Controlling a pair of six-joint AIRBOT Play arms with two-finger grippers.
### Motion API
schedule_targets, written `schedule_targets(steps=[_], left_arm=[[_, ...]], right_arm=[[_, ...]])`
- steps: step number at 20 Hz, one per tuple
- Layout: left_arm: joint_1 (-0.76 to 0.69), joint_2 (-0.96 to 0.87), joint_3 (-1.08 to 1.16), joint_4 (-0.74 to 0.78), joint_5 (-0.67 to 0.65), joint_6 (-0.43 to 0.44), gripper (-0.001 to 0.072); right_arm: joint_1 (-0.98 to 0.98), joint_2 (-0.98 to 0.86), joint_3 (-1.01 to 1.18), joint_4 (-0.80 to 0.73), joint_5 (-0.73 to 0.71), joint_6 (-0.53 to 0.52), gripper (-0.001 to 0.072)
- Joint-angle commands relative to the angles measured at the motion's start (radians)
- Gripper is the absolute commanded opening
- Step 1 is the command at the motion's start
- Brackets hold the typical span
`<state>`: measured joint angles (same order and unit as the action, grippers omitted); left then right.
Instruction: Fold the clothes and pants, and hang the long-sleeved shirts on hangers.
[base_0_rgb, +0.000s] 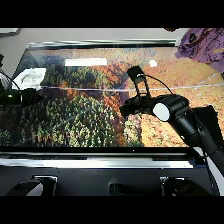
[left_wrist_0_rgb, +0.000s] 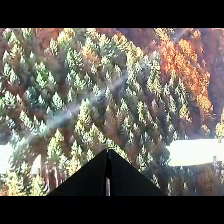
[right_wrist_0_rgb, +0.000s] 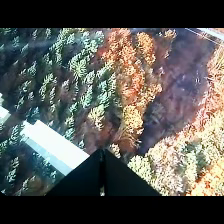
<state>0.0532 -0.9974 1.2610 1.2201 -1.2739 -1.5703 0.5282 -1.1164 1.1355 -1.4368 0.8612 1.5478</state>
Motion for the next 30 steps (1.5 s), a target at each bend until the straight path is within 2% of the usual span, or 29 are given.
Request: schedule_targets(steps=[1, 11, 12, 13, 14, 16, 17, 21, 25, 30], left_arm=[[-0.001, 0.001, 0.000, 0.000, 0.000, 0.000, 0.0021], [0.000, -0.013, 0.000, 0.030, 0.014, -0.001, 0.0033], [0.000, -0.023, 0.000, 0.074, 0.034, -0.025, 0.0138], [0.004, -0.034, 0.000, 0.142, 0.073, -0.073, 0.0401], [0.018, -0.043, 0.001, 0.213, 0.129, -0.146, 0.0715], [0.082, -0.076, 0.014, 0.332, 0.317, -0.254, 0.0720], [0.126, -0.114, 0.023, 0.341, 0.411, -0.300, 0.0718], [0.275, -0.463, 0.148, 0.341, 0.600, -0.361, 0.0716], [0.328, -0.812, 0.366, 0.341, 0.632, -0.363, 0.0716], [0.330, -1.052, 0.560, 0.344, 0.642, -0.342, 0.0716]], right_arm=[[0.001, 0.000, 0.001, 0.000, 0.000, 0.000, 0.0029], [0.001, 0.000, 0.001, 0.003, -0.006, 0.001, 0.0029], [0.001, 0.000, 0.001, 0.003, -0.007, 0.001, 0.0029], [0.001, 0.000, 0.001, 0.003, -0.007, 0.001, 0.0029], [0.001, 0.000, 0.001, 0.003, -0.007, 0.001, 0.0029], [0.001, 0.000, 0.001, 0.003, -0.006, 0.001, 0.0029], [0.001, 0.000, 0.001, 0.003, -0.006, 0.001, 0.0029], [0.001, 0.000, 0.001, 0.003, -0.004, 0.000, 0.0029], [0.001, 0.000, 0.001, 0.003, -0.004, 0.001, 0.0029], [0.001, 0.000, 0.001, 0.003, -0.004, 0.001, 0.0029]])
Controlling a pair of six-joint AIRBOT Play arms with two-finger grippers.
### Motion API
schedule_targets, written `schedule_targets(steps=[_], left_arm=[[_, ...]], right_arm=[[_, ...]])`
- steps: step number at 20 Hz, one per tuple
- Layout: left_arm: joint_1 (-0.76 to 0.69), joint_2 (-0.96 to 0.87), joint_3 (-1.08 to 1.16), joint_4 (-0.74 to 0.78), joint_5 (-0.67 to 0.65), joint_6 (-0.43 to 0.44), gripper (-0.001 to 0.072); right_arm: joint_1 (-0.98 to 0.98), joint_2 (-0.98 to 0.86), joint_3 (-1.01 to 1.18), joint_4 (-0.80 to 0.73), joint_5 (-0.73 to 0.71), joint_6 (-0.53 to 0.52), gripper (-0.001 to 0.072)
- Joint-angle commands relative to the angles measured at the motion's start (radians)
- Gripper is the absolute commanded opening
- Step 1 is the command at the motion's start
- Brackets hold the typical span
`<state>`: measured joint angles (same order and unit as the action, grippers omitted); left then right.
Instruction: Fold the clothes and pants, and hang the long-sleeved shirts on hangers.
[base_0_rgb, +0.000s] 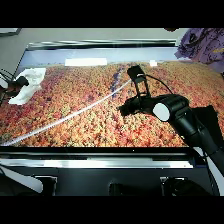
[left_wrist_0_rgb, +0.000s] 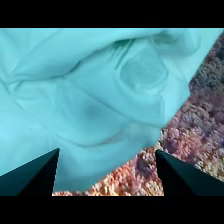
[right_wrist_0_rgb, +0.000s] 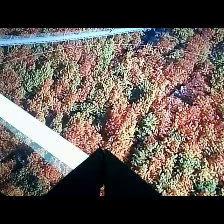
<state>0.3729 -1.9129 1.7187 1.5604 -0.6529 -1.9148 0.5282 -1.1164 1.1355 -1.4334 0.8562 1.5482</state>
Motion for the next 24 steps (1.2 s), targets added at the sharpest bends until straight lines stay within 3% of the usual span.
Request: schedule_targets(steps=[1, 5, 6, 7, 8, 16, 19, 24], left_arm=[[0.010, -0.162, 0.118, 0.004, 0.027, 0.004, 0.0716], [0.015, -0.214, 0.127, 0.003, 0.025, 0.003, 0.0711], [0.015, -0.219, 0.127, 0.003, 0.010, 0.003, 0.0511], [0.015, -0.216, 0.127, 0.002, -0.018, 0.008, 0.0125], [0.016, -0.208, 0.128, -0.017, -0.043, 0.007, 0.0020], [-0.025, -0.011, 0.158, -0.165, -0.361, 0.087, 0.0015], [-0.114, 0.122, 0.120, -0.183, -0.452, 0.090, 0.0015], [-0.355, 0.439, -0.187, -0.243, -0.529, 0.074, 0.0015]], right_arm=[[0.001, 0.000, 0.001, 0.000, 0.001, 0.000, 0.0029], [0.001, 0.000, 0.001, 0.000, 0.001, 0.000, 0.0029], [0.001, 0.000, 0.001, 0.000, 0.001, 0.000, 0.0029], [0.001, 0.000, 0.001, 0.000, 0.001, 0.000, 0.0029], [0.001, 0.000, 0.001, 0.000, 0.001, 0.000, 0.0029], [0.001, 0.000, 0.001, 0.000, 0.001, 0.000, 0.0029], [0.001, 0.000, 0.001, 0.000, 0.001, 0.000, 0.0029], [0.001, 0.000, 0.001, 0.000, 0.001, 0.000, 0.0029]])
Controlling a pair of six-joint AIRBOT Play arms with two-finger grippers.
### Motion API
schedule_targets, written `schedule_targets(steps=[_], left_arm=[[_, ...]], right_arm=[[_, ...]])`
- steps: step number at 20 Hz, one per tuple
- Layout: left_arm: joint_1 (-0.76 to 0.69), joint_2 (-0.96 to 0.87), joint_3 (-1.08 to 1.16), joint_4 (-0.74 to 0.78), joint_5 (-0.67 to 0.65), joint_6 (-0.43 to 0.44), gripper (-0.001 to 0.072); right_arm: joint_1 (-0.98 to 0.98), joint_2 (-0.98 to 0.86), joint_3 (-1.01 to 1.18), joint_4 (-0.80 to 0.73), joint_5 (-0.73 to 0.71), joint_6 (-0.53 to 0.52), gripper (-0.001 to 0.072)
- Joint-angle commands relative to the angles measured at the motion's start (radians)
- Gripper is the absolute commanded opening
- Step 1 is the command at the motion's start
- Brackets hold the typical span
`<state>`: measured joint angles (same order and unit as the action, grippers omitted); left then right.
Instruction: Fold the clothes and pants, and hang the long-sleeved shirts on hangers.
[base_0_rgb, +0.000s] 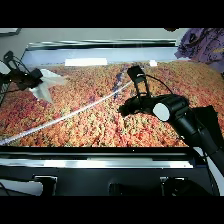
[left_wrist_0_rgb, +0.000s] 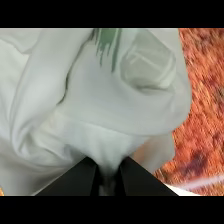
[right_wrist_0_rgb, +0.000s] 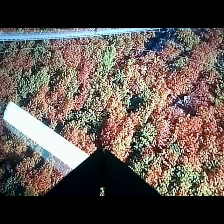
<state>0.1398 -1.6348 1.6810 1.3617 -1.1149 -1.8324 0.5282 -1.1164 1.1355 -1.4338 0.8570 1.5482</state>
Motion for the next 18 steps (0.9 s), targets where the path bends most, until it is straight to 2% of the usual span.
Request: schedule_targets(steps=[1, 4, 7, 11, 12, 13, 14, 15, 18], left_arm=[[-0.175, 0.222, -0.222, -0.059, -0.064, -0.018, 0.0015], [-0.361, 0.361, -0.412, -0.064, -0.056, -0.085, 0.0015], [-0.561, 0.388, -0.541, -0.061, -0.044, -0.126, 0.0016], [-0.724, 0.383, -0.668, -0.060, 0.104, -0.213, 0.0022], [-0.731, 0.383, -0.681, -0.060, 0.114, -0.224, 0.0090], [-0.726, 0.384, -0.682, -0.057, 0.109, -0.233, 0.0330], [-0.708, 0.391, -0.677, -0.056, 0.081, -0.232, 0.0637], [-0.682, 0.403, -0.668, -0.032, 0.025, -0.232, 0.0699], [-0.579, 0.509, -0.660, 0.085, -0.129, -0.225, 0.0699]], right_arm=[[0.001, 0.000, 0.001, 0.000, 0.000, 0.000, 0.0029], [0.001, 0.000, 0.001, 0.000, 0.000, 0.000, 0.0029], [0.001, 0.000, 0.001, 0.000, 0.000, 0.000, 0.0029], [0.001, 0.000, 0.001, 0.000, 0.000, 0.000, 0.0029], [0.001, 0.000, 0.001, 0.000, 0.000, 0.000, 0.0029], [0.001, 0.000, 0.001, 0.000, 0.000, 0.000, 0.0029], [0.001, 0.000, 0.001, 0.000, 0.000, 0.000, 0.0029], [0.001, 0.000, 0.001, 0.000, 0.000, 0.000, 0.0029], [0.001, 0.001, 0.001, 0.041, 0.022, 0.015, 0.0029]])
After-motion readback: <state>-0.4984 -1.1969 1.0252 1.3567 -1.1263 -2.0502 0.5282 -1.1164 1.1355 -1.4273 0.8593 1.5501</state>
